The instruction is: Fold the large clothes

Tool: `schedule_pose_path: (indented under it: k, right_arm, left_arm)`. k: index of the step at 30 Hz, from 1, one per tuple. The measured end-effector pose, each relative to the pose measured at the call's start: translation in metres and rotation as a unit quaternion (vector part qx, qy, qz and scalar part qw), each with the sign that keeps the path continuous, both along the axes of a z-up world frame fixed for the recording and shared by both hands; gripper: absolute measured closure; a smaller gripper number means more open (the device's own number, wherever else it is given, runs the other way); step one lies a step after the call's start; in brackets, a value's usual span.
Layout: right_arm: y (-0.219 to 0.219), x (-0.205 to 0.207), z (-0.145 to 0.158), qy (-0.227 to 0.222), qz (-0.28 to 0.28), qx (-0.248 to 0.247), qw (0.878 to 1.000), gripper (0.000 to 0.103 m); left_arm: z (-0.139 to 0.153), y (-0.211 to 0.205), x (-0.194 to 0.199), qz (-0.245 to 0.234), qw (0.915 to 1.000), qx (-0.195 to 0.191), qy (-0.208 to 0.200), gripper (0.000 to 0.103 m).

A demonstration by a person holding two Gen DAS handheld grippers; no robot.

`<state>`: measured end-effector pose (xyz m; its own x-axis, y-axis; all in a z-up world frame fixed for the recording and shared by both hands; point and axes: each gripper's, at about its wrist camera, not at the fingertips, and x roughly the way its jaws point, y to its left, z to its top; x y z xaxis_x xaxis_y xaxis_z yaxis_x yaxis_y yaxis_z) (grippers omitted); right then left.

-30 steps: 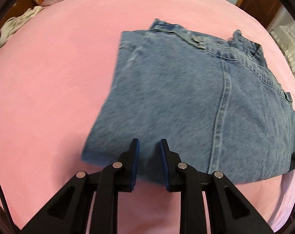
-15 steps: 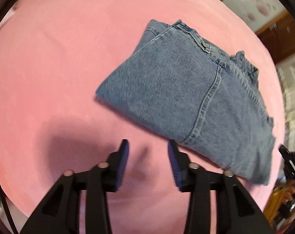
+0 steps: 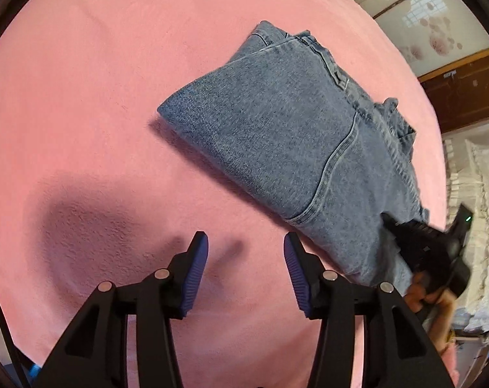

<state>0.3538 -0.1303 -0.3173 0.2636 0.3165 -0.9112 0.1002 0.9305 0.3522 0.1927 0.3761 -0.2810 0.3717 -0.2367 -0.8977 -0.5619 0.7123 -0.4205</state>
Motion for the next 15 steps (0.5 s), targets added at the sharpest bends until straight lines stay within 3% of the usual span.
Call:
schedule_pose_path:
  k: [2, 4, 8, 15]
  right_arm:
    - [0.003, 0.001, -0.002, 0.002, 0.011, -0.012, 1.0, 0.103]
    - [0.009, 0.005, -0.005, 0.006, 0.029, -0.03, 0.999, 0.103]
    - [0.019, 0.006, -0.007, -0.007, 0.073, -0.053, 0.996, 0.103]
    - [0.015, 0.007, -0.007, -0.004, 0.061, -0.045, 0.997, 0.103]
  left_arm:
    - [-0.002, 0.002, 0.002, 0.01, 0.9998, -0.016, -0.011, 0.052]
    - [-0.005, 0.005, 0.004, 0.019, 0.9988, -0.034, -0.03, 0.039]
    - [-0.018, 0.011, 0.011, 0.033, 0.9967, -0.053, -0.053, 0.038]
    - [-0.05, 0.039, 0.022, 0.088, 0.9867, -0.11, -0.082, 0.037]
